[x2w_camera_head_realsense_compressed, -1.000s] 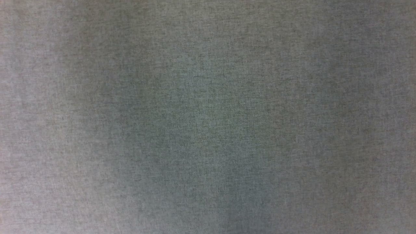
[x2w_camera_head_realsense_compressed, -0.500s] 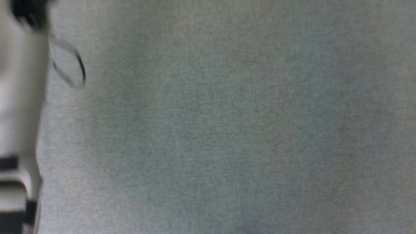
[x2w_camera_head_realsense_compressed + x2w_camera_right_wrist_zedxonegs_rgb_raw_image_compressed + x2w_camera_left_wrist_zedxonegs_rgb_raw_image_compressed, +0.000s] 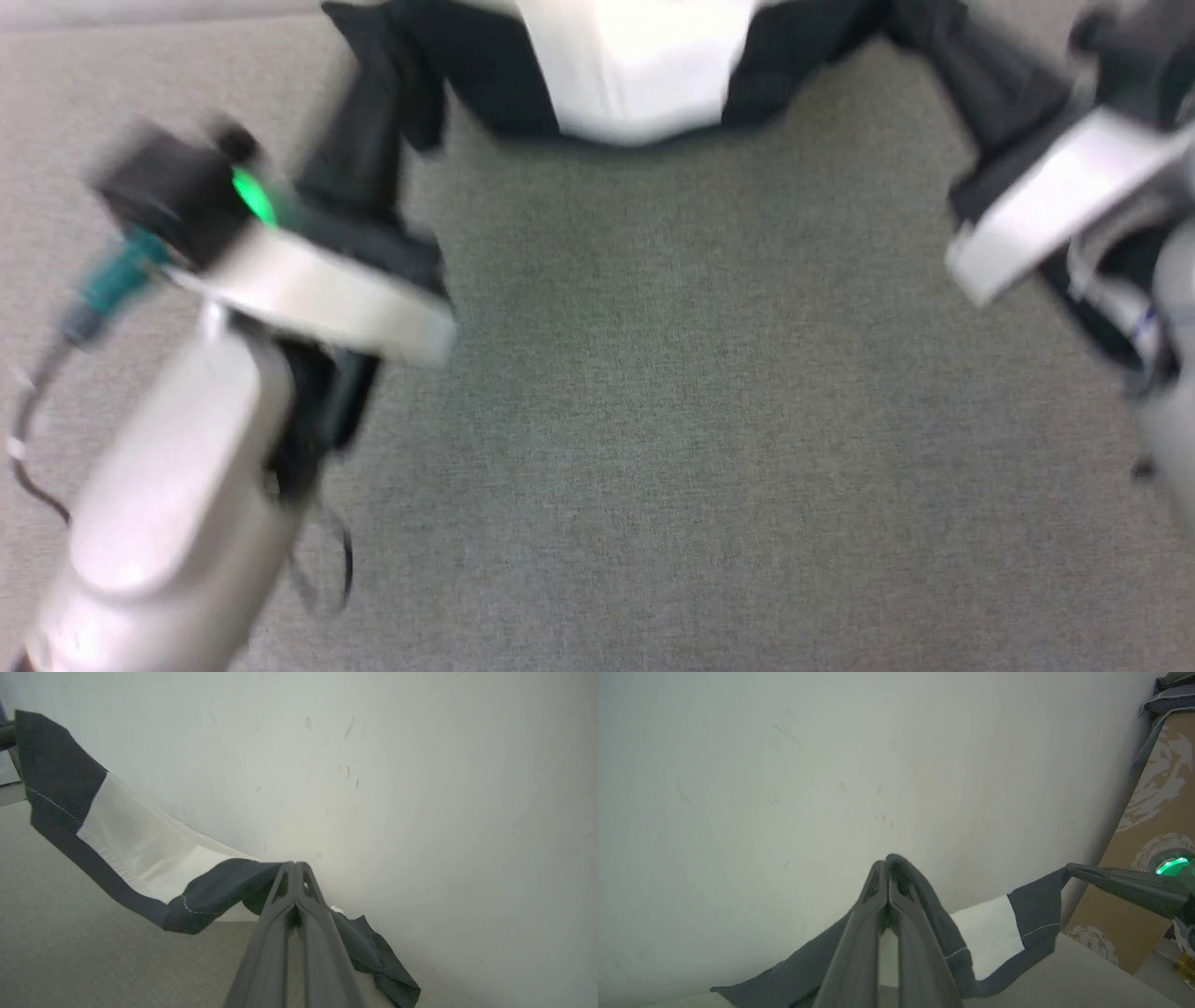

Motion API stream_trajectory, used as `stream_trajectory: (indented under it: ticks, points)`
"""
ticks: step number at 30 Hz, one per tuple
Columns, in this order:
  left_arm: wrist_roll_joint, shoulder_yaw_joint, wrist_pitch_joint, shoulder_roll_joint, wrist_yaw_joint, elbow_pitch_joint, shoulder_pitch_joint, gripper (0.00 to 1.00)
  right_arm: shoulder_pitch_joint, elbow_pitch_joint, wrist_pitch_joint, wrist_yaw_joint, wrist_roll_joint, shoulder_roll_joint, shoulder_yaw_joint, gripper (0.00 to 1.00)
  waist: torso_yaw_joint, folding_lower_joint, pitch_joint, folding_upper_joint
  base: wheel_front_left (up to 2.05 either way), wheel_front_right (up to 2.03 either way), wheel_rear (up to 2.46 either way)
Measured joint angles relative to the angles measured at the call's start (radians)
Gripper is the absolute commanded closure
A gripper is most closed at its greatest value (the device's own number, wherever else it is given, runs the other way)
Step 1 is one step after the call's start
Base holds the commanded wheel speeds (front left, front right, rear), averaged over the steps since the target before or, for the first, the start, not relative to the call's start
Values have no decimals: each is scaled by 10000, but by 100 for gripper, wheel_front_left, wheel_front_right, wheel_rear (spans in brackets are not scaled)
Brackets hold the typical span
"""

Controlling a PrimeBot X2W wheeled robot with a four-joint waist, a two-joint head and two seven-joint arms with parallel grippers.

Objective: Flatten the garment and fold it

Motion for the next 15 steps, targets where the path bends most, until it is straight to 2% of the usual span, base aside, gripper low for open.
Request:
stream_trajectory:
  ticks: [7,15]
  points:
    - [-537,-654,1147,926,69,-1129,2407,100,3065,-1973,1043,-8,10,343,-765,100,85,1,-688,0,0,0,0]
    - [-1264,-1181,2213,1699,295,-2015,4486,100,5913,-3187,2479,-10,228,399,-1653,100,116,2,-1486,0,0,0,0]
